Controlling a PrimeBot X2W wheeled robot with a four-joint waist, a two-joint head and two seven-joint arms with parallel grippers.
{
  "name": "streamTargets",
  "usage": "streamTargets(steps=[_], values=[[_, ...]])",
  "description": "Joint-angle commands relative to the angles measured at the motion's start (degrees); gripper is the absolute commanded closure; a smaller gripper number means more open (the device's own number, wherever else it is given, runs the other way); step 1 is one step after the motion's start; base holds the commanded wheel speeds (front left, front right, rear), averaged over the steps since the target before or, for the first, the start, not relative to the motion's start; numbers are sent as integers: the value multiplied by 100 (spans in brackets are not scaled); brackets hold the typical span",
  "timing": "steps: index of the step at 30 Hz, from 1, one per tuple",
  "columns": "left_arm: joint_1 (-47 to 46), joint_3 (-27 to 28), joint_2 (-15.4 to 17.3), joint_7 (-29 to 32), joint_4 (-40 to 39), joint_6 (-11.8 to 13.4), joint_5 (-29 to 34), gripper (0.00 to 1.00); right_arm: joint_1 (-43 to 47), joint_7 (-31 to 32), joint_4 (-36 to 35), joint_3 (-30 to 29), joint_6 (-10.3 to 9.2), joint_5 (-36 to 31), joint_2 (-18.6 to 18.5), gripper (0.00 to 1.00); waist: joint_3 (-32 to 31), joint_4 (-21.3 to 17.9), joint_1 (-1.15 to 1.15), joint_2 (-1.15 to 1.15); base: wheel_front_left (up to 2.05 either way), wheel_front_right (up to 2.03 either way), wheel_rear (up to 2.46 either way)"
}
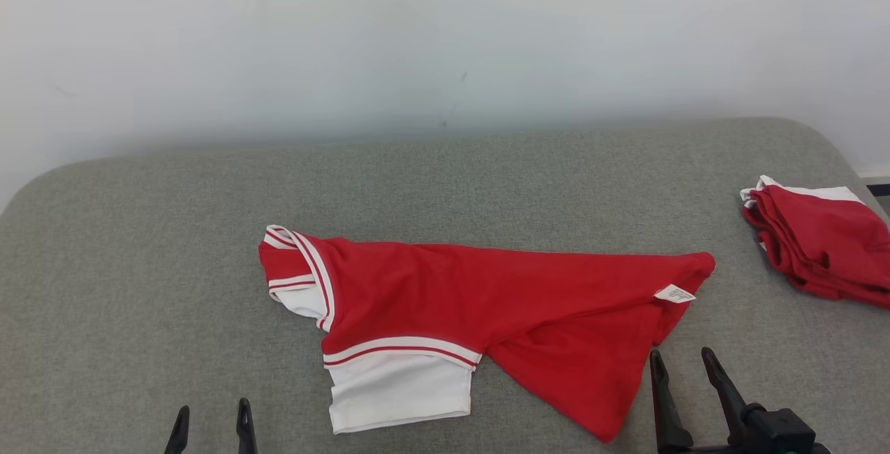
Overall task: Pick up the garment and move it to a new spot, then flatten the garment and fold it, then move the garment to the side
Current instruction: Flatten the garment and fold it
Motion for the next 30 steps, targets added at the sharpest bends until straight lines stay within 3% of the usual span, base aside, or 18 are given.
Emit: streamTargets(steps=[1, 15, 24, 30], values=[[86, 64, -55, -17, 1, -54, 74, 0, 36, -8, 5, -3, -13, -44, 14, 0, -5, -9, 0, 0, 0, 0, 0], [38, 418, -421, -17, 199, -637, 496, 0, 14, -8, -58, -91, -13, -87, 14, 0, 41, -42, 0, 0, 0, 0, 0], [-203, -2, -495, -18, 795, -1083, 326, 0, -30, -8, -78, -159, -13, -124, 14, 0, 85, -87, 0, 0, 0, 0, 0], [-668, -445, -505, 120, 1644, -1121, 417, 0, -82, -8, -68, -161, -13, -101, 14, 0, 179, -115, 0, 0, 0, 0, 0]])
